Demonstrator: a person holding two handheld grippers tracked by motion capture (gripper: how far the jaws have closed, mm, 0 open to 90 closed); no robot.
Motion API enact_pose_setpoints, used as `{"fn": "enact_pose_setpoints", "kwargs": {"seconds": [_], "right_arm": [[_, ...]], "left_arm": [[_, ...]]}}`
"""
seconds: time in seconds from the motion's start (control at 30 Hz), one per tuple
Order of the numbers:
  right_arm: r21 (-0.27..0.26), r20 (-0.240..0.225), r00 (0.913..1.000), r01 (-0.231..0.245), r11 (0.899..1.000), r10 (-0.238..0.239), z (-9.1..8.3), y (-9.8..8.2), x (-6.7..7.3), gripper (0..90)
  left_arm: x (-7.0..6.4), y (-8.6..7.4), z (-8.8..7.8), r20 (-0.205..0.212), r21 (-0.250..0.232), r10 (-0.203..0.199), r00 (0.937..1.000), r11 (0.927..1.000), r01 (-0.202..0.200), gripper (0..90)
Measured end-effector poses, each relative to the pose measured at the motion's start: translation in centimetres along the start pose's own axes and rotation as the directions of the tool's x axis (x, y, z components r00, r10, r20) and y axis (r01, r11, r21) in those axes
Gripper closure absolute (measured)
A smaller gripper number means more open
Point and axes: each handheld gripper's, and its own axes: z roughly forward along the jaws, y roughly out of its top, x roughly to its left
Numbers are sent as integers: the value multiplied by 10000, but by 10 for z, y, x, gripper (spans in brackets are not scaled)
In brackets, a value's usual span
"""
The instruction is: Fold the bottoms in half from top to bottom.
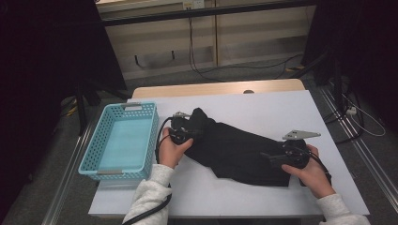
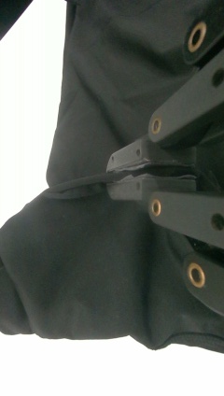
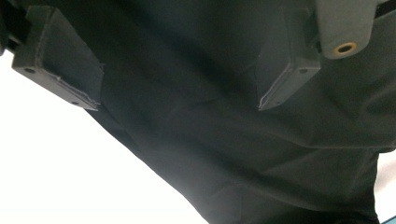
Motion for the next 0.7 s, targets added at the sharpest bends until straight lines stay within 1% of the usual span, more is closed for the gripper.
{"fn": "enact_pose_setpoints", "kwargs": {"seconds": [0.07, 0.13, 0.27, 0.37, 0.5, 0.63, 0.7], "right_arm": [[-31, 5, 10000, 9, 10000, -9, -1, 0, 0, 159], [-49, -4, 10000, 8, 10000, -8, -1, 1, 0, 159], [-9, -30, 10000, 39, 10000, -39, 0, 1, 2, 160], [0, -47, 10000, 50, 10000, -50, 0, 1, 2, 159], [-11, -56, 10000, 45, 10000, -45, 0, 1, 2, 160], [-3, -65, 10000, 71, 10000, -71, 0, 1, 3, 160], [2, -82, 9999, 104, 9999, -104, 0, 1, 4, 160]], "left_arm": [[-1, 0, 1, 31, -47, 42, 10000, 10000, -41, 859], [-3, 0, 0, 83, 28, 125, 9999, 9999, -126, 859], [-7, 1, 1, 123, -69, 268, 9996, 9996, -267, 859], [-10, 2, 1, 362, -72, 337, 9988, 9994, -335, 859], [-15, 3, 3, 532, -45, 459, 9975, 9989, -457, 859], [-21, 4, 6, 728, -29, 460, 9963, 9989, -459, 859], [-24, 4, 7, 836, 4, 548, 9950, 9985, -550, 859]]}}
